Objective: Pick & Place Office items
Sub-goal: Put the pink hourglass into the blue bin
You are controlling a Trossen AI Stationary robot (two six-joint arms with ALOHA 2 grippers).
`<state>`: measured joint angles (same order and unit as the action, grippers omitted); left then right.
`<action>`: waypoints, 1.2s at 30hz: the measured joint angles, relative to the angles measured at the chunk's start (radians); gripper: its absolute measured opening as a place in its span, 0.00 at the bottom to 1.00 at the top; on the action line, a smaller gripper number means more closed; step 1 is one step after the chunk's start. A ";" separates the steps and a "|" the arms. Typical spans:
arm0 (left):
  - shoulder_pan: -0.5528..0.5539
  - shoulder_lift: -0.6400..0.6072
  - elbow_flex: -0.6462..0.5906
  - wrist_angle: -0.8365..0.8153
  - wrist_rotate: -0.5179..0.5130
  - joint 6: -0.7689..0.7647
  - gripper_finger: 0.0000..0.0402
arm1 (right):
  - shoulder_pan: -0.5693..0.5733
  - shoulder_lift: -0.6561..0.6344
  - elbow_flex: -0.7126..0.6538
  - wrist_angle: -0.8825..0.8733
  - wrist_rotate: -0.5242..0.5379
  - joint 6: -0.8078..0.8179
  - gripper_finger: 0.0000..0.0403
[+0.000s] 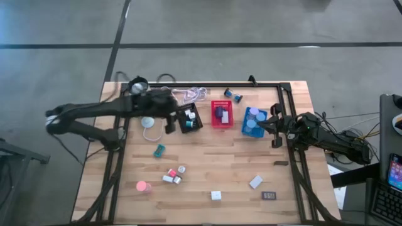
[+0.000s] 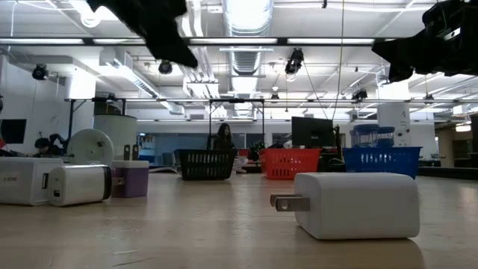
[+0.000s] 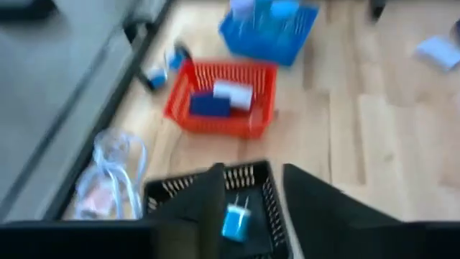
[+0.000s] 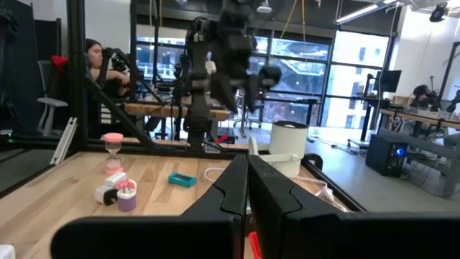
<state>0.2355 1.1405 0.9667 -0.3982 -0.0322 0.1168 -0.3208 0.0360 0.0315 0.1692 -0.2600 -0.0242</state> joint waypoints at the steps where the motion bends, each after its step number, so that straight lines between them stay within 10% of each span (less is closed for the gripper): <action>1: -0.006 -0.041 -0.019 0.013 0.009 0.009 0.28 | 0.000 0.000 0.000 0.000 0.000 0.003 0.02; 6: -0.010 -0.263 -0.145 0.064 0.047 0.046 0.03 | 0.000 0.000 0.000 0.000 0.000 0.013 0.02; 15: -0.009 -0.602 -0.419 0.251 0.099 -0.025 0.01 | 0.000 0.000 0.000 0.000 0.000 0.017 0.02; 36: -0.009 -0.944 -0.773 0.495 0.104 -0.033 0.01 | 0.000 0.000 0.000 0.000 0.000 0.022 0.02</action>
<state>0.2268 0.1967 0.1940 0.0973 0.0714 0.0842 -0.3210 0.0364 0.0315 0.1692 -0.2600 -0.0023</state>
